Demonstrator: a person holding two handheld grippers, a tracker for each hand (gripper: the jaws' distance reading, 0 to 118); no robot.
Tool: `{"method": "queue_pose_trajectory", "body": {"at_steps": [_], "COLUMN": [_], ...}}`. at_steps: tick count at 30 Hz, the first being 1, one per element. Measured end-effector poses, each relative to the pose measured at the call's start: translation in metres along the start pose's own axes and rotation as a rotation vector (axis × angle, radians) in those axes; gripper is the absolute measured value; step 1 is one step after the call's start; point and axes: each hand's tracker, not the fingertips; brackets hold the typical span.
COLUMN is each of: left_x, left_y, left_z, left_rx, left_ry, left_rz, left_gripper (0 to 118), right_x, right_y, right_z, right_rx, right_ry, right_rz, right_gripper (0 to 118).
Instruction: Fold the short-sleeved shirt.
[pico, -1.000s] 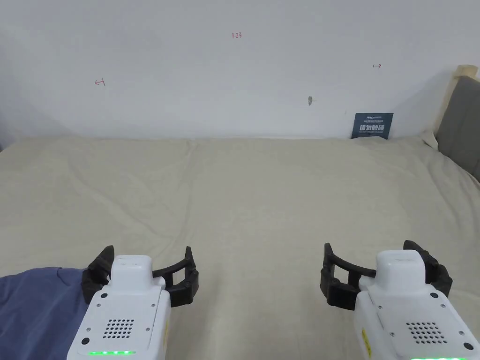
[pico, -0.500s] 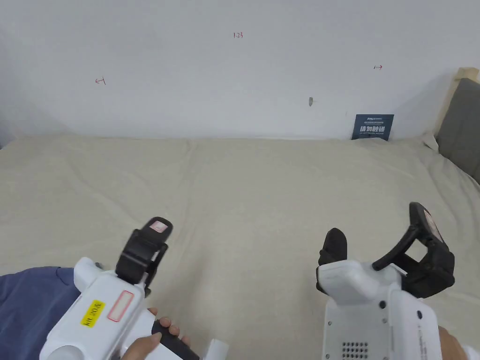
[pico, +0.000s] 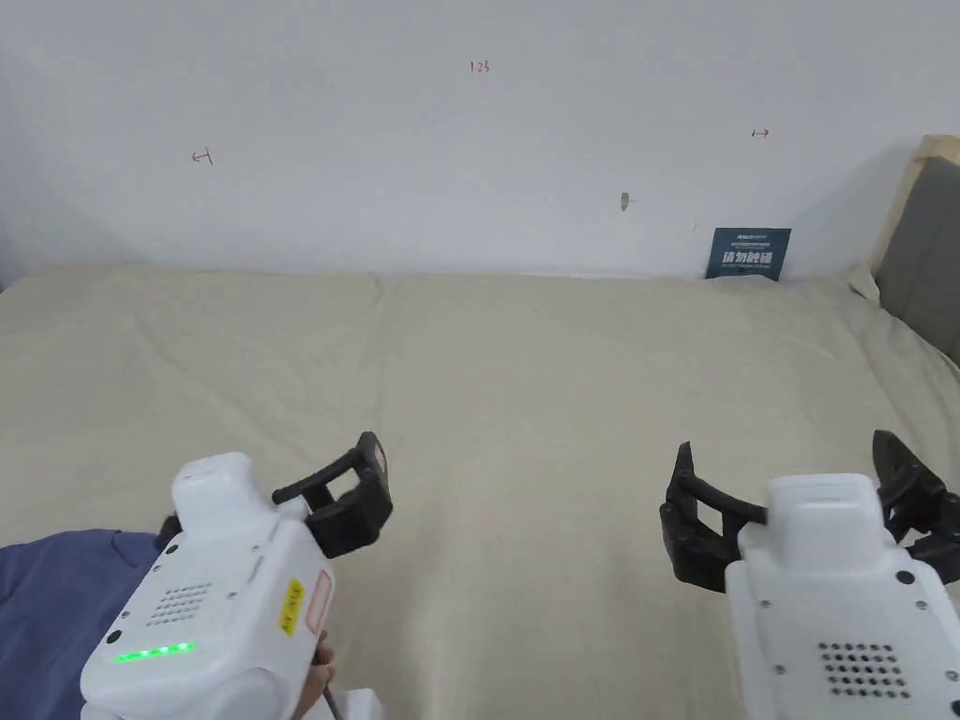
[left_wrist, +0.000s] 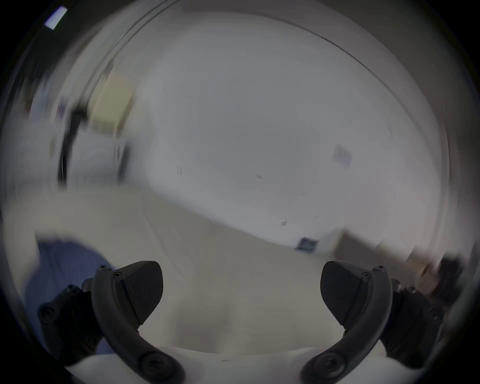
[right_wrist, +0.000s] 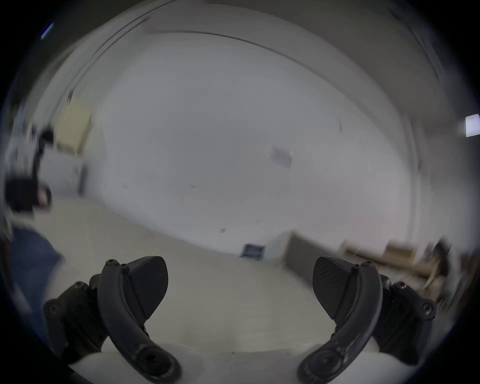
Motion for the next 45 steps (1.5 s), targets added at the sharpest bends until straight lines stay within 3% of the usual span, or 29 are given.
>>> {"method": "queue_pose_trajectory", "body": {"at_steps": [3, 5, 6, 15, 45], "left_x": [0.015, 0.021, 0.024, 0.003, -0.002], "left_y": [-0.012, -0.020, -0.021, -0.014, -0.004], "left_z": [0.006, 0.010, 0.011, 0.008, 0.014], "left_rx": [0.105, 0.139, 0.135, 0.067, 0.089], "left_ry": [0.054, 0.062, 0.066, 0.027, 0.030], "left_rz": [-0.302, -0.404, -0.417, -0.204, -0.139], "left_gripper": [118, 118, 118, 118, 118], "right_x": [0.007, 0.006, 0.004, -0.004, -0.002], "right_y": [-0.005, -0.009, -0.011, -0.009, -0.005], "right_z": [0.000, 0.000, 0.001, 0.003, 0.006], "right_rx": [-0.077, -0.106, -0.102, -0.076, -0.064], "right_ry": [0.080, 0.096, 0.086, 0.054, 0.054], "right_rz": [-0.188, -0.228, -0.208, -0.113, -0.088], "right_gripper": [113, 113, 113, 113, 113]}}
